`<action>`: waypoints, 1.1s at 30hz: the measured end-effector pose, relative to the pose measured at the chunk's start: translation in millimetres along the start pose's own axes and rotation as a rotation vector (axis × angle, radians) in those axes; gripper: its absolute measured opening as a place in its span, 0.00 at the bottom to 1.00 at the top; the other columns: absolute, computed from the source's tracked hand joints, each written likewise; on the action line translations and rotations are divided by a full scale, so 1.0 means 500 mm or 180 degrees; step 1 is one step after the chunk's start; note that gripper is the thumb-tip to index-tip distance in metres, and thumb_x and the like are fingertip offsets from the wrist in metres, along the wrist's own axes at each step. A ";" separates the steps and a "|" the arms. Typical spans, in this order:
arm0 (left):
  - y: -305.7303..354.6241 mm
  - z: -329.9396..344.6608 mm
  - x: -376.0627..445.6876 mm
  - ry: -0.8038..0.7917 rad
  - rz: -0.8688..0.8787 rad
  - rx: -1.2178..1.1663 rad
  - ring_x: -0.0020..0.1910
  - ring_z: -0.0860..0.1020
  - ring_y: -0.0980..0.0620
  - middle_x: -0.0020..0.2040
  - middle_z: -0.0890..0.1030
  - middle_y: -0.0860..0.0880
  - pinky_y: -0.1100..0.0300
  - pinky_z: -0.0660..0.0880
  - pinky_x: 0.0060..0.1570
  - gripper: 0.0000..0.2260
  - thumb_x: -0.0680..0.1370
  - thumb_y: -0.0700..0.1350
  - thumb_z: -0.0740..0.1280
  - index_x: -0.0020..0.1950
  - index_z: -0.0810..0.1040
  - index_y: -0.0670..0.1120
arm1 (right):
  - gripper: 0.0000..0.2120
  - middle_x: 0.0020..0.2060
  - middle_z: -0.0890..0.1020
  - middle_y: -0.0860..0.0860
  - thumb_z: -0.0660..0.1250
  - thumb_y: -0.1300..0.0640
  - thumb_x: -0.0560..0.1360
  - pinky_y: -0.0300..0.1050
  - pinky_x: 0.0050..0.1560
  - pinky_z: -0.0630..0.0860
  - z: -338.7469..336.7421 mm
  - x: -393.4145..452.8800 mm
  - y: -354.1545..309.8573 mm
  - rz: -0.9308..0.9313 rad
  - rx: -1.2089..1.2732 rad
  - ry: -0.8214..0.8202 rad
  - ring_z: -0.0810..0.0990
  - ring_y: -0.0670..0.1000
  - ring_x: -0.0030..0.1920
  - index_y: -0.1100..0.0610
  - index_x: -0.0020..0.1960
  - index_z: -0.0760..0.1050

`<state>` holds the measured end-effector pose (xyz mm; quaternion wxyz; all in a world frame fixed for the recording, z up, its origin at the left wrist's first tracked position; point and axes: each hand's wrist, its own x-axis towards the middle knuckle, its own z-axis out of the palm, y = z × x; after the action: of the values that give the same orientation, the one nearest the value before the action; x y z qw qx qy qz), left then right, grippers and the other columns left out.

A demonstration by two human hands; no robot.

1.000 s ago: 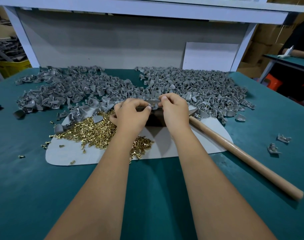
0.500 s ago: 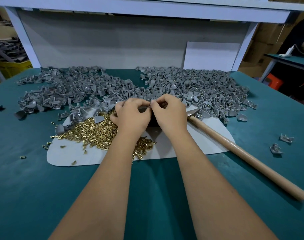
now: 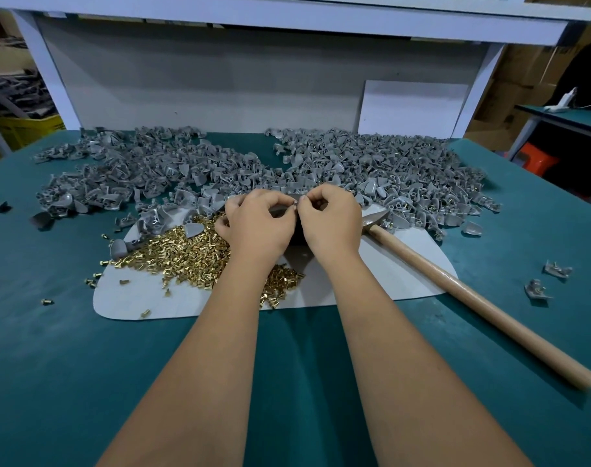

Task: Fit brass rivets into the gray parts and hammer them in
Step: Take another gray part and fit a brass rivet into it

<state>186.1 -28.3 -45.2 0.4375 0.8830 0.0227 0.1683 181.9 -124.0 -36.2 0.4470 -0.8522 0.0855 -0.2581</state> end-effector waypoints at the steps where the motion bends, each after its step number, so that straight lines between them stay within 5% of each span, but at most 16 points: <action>1: 0.000 0.000 0.000 0.0002 0.0001 -0.0003 0.67 0.62 0.51 0.51 0.72 0.63 0.50 0.53 0.61 0.05 0.77 0.53 0.67 0.41 0.78 0.62 | 0.06 0.32 0.77 0.43 0.66 0.55 0.73 0.53 0.51 0.76 0.000 0.000 0.000 0.0001 0.0011 0.0009 0.77 0.49 0.40 0.52 0.37 0.77; 10: -0.001 -0.001 -0.001 -0.0026 0.0039 -0.0003 0.67 0.62 0.50 0.52 0.73 0.63 0.52 0.53 0.57 0.06 0.77 0.54 0.68 0.41 0.77 0.62 | 0.08 0.38 0.81 0.47 0.64 0.55 0.77 0.45 0.44 0.74 -0.024 0.006 0.016 -0.0020 0.0608 -0.0205 0.78 0.48 0.42 0.53 0.43 0.80; 16: -0.002 -0.004 0.000 -0.0119 -0.0016 -0.0241 0.68 0.61 0.51 0.52 0.74 0.65 0.52 0.53 0.59 0.09 0.78 0.52 0.68 0.38 0.77 0.62 | 0.11 0.38 0.81 0.43 0.60 0.59 0.74 0.40 0.36 0.68 -0.038 0.018 0.023 0.0388 0.0925 0.0311 0.74 0.43 0.34 0.47 0.44 0.79; 21: -0.003 -0.005 0.005 -0.0122 -0.0031 -0.0491 0.67 0.63 0.49 0.52 0.76 0.63 0.46 0.58 0.70 0.12 0.78 0.49 0.69 0.36 0.76 0.61 | 0.08 0.45 0.80 0.45 0.64 0.55 0.69 0.47 0.51 0.76 -0.041 0.017 0.025 -0.0033 0.0260 -0.0249 0.77 0.47 0.49 0.48 0.45 0.79; 25: -0.005 -0.006 0.008 -0.0163 -0.0058 -0.0686 0.67 0.68 0.47 0.50 0.77 0.61 0.44 0.62 0.70 0.13 0.78 0.47 0.69 0.35 0.77 0.61 | 0.15 0.51 0.78 0.46 0.66 0.50 0.67 0.44 0.55 0.69 -0.044 0.017 0.024 -0.0541 -0.0659 -0.0688 0.68 0.51 0.57 0.49 0.53 0.79; 33: -0.005 -0.007 0.004 0.0004 -0.0034 -0.0416 0.70 0.63 0.49 0.57 0.80 0.59 0.46 0.60 0.69 0.07 0.78 0.50 0.68 0.41 0.77 0.60 | 0.14 0.51 0.80 0.48 0.71 0.59 0.72 0.38 0.55 0.69 -0.040 0.020 0.031 -0.0544 -0.0242 -0.0693 0.74 0.48 0.56 0.55 0.57 0.77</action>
<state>187.3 -23.9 -44.6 0.4951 0.8523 0.0167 0.1676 181.4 -151.4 -35.8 0.3974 -0.8957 -0.0268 -0.1978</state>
